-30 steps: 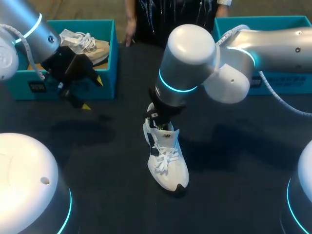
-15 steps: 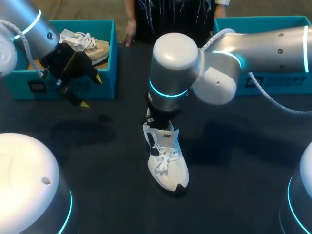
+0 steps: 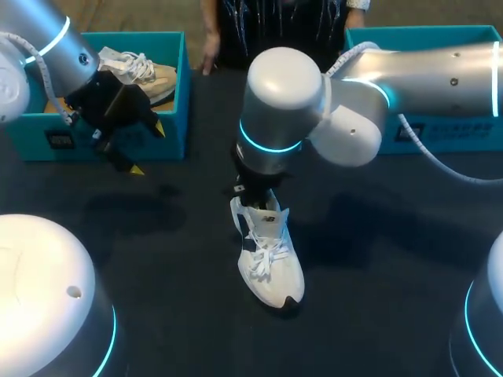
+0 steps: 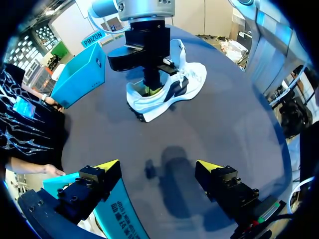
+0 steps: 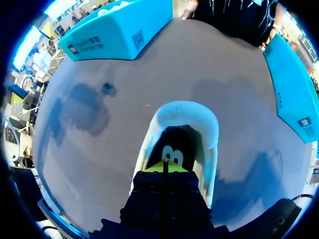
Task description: Take the shoe out of the shoebox, open the shoe tongue, remove and reinsert the insole, then place the shoe into the shoebox
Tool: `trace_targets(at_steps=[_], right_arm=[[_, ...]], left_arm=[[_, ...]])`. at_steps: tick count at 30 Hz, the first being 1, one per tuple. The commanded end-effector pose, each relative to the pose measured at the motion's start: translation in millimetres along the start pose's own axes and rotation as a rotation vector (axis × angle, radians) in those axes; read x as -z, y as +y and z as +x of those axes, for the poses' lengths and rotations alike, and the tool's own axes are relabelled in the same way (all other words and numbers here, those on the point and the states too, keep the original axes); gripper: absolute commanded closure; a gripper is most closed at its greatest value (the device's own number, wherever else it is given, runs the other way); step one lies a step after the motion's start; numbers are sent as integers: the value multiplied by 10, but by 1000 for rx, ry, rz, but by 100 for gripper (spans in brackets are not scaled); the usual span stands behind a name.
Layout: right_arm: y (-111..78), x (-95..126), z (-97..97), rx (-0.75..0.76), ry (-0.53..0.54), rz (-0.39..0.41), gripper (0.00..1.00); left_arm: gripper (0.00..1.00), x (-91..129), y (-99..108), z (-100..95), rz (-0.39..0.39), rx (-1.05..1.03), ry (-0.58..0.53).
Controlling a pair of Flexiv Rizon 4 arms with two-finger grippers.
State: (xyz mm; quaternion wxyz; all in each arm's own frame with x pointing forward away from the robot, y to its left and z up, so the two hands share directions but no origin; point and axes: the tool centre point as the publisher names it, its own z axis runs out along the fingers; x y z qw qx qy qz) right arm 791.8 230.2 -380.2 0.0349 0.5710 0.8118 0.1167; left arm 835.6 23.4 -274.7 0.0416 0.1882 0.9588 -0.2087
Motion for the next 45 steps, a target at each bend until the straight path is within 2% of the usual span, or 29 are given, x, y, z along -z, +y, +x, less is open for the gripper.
trace_targets(at_steps=[1, 7, 14, 21, 26, 37, 45], right_arm=[[56, -145, -50, 4, 40, 14, 100], [35, -316, -65, -5, 63, 55, 100], [9, -383, -74, 12, -30, 124, 100], [-9, -245, -50, 21, -81, 120, 100], [-19, -165, -51, 9, -109, 88, 100], [-17, -355, -147, 5, -107, 122, 100], [33, -162, -171, 9, -142, 94, 100]], left_arm=[[0, -6, 2, -11, -4, -2, 3], [0, -9, 27, 30, -12, 3, 3], [0, -54, 29, 57, -10, 7, 12], [0, -44, 35, 27, -10, 1, 13], [0, -42, 45, 18, -9, -3, 13], [0, -25, 63, 4, -3, -2, 3], [0, -21, 80, 26, -4, 0, 4]])
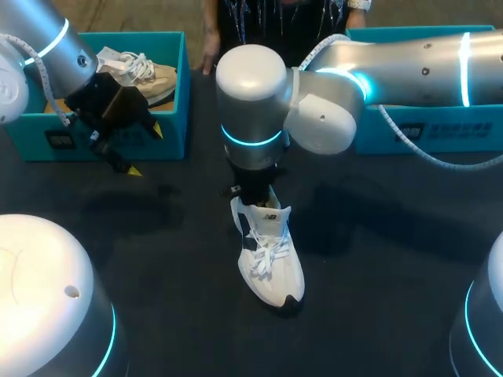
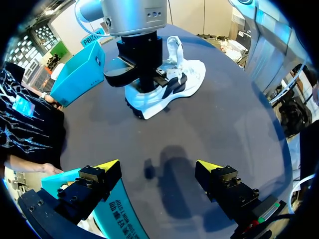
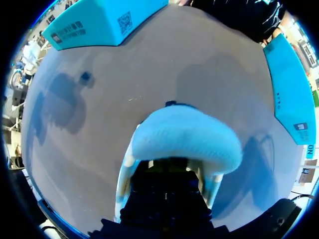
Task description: Take the shoe out of the shoebox, open the shoe tongue, remove and reinsert the insole, then place the shoe into the shoebox
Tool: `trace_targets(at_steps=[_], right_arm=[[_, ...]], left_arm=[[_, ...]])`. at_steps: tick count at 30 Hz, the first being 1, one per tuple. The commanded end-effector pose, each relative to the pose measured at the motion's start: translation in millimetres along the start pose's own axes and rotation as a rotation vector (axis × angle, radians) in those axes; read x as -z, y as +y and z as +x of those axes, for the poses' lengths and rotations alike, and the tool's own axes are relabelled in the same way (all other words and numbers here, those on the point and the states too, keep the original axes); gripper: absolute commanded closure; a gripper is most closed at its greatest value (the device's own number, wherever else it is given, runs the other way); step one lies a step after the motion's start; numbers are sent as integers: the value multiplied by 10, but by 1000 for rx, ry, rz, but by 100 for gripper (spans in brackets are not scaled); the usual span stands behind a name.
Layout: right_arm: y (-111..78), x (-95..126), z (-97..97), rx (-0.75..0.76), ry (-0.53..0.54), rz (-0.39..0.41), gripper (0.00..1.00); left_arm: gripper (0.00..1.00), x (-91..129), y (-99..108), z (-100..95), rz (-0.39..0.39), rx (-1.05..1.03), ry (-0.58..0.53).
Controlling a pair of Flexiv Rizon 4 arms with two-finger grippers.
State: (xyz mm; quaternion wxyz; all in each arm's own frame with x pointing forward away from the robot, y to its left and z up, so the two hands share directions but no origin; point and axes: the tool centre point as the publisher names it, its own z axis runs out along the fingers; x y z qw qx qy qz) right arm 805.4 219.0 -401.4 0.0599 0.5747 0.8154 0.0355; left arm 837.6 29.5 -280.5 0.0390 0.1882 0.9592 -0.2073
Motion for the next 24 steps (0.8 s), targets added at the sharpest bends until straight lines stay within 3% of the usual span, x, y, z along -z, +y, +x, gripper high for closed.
trace_targets(at_steps=[1, 10, 17, 24], right_arm=[[-12, 52, -9, -2, -6, -15, 100], [-37, -45, 34, 3, 37, 37, 100], [-120, 239, 48, -9, 51, 58, 100], [-243, 471, 28, -20, 86, 190, 100]], left_arm=[[0, 3, -1, 13, -2, -2, -2], [0, -48, -32, 3, 6, -15, 2], [0, -87, -21, 12, 15, -19, 4], [0, -57, -10, 25, 22, -27, 13]])
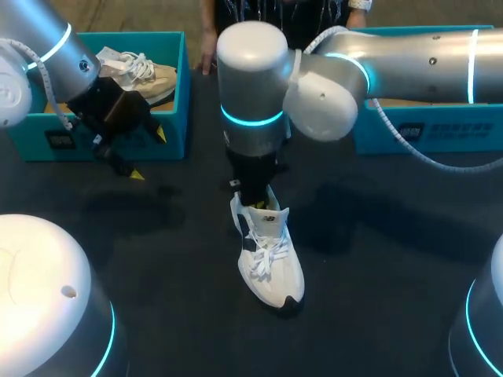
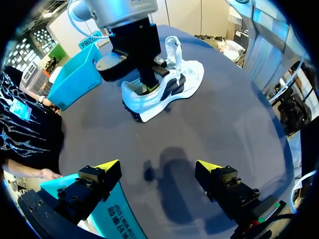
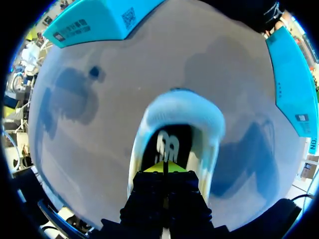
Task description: Take the shoe out of the shoebox, open the shoe tongue, remove and reinsert the insole, then place the shoe into the shoebox
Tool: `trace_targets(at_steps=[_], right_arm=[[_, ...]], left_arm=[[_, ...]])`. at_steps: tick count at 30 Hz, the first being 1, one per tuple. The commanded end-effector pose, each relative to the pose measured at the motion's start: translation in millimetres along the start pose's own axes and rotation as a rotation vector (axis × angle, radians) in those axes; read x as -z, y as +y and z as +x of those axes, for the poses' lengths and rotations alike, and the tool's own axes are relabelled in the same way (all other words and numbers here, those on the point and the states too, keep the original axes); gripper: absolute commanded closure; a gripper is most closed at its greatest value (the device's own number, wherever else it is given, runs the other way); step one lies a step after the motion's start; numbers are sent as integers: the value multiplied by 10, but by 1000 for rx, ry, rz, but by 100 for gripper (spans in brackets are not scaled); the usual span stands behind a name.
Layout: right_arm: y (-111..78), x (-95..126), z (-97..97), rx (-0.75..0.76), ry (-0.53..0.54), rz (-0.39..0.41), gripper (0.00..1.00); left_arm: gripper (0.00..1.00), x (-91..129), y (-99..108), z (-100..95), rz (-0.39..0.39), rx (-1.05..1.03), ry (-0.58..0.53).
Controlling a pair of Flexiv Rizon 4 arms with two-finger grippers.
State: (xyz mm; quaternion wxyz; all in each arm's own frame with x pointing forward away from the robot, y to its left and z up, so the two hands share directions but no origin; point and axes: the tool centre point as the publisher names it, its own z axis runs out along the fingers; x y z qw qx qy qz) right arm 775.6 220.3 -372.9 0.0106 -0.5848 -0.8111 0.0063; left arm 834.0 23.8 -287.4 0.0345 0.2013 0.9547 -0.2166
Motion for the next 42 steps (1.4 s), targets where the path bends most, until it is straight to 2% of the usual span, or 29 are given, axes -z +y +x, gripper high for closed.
trace_targets(at_steps=[1, 8, 12, 18, 20, 21, 22, 42], right_arm=[[-47, 153, -62, 0, 17, 36, 100], [-196, 225, -77, 6, 30, 135, 100], [-280, 267, -77, -4, 44, 152, 100], [-304, 293, -45, -9, 67, 178, 100], [-309, 310, -33, -13, 68, 182, 74], [-311, 317, -20, -14, 67, 183, 50], [-312, 323, -9, -17, 70, 186, 0], [-348, 300, 21, -28, 96, 198, 0]], left_arm=[[0, 41, 33, -1, -3, -3, 2], [0, 54, 42, -11, -5, -6, 2], [0, 17, 31, -12, 2, -12, 6], [0, -41, 24, -15, 12, -22, 15], [0, -53, 19, -15, 14, -24, 17], [0, -61, 14, -16, 17, -27, 17], [0, -68, 10, -15, 19, -29, 18], [0, 4, -4, 29, 29, -41, 24]])
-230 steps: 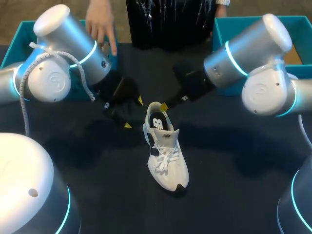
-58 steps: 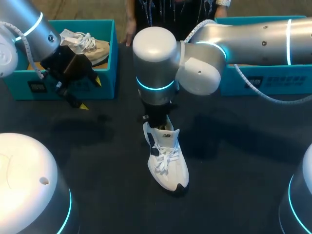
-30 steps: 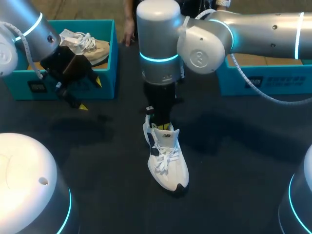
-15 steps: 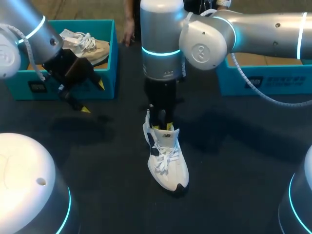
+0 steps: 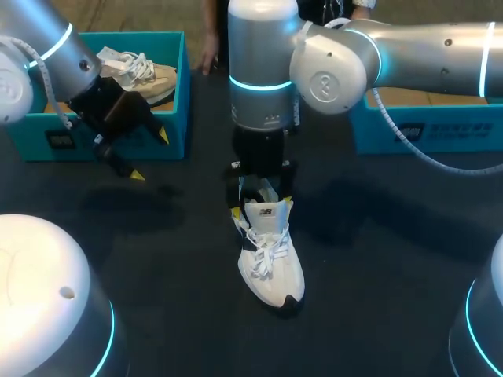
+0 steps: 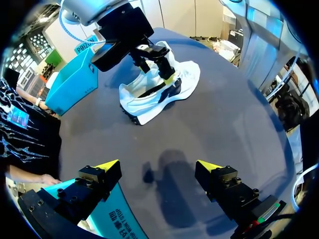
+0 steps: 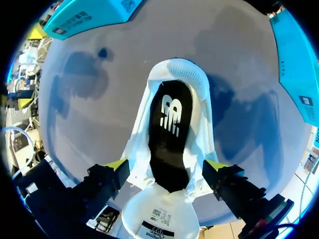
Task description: Take the shoe out of the shoebox, open the shoe tongue, remove and reinsert the insole, then place the shoe into the shoebox
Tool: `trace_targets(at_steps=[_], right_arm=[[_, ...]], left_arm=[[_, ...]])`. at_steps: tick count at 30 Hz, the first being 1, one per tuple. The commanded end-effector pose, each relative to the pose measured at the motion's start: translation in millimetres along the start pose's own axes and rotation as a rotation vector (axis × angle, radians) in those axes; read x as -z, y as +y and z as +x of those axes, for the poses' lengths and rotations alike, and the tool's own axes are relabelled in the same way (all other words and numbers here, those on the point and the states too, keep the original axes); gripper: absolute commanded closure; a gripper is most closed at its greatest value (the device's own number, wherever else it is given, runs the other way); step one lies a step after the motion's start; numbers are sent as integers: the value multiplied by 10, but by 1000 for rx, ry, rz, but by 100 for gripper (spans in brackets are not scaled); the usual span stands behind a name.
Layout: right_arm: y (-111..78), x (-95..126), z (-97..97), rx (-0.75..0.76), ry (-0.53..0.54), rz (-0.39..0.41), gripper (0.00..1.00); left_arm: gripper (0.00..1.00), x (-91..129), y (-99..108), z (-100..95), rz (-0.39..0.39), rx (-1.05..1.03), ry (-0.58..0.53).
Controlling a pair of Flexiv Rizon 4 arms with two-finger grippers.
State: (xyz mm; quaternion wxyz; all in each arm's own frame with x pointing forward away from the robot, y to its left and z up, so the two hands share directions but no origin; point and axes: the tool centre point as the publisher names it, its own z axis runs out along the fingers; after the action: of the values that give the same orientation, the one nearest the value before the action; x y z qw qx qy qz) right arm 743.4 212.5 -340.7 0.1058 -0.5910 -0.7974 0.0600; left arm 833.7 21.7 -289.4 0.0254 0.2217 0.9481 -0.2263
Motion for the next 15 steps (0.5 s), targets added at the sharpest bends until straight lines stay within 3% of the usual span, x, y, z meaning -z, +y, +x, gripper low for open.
trace_targets(at_steps=[1, 15], right_arm=[[-12, -27, -19, -2, 4, -1, 0], [-59, 78, -16, -18, -7, -16, 0]], left_arm=[[0, 31, 4, 35, 4, -4, 3], [0, 41, 7, 37, 2, -2, -7]])
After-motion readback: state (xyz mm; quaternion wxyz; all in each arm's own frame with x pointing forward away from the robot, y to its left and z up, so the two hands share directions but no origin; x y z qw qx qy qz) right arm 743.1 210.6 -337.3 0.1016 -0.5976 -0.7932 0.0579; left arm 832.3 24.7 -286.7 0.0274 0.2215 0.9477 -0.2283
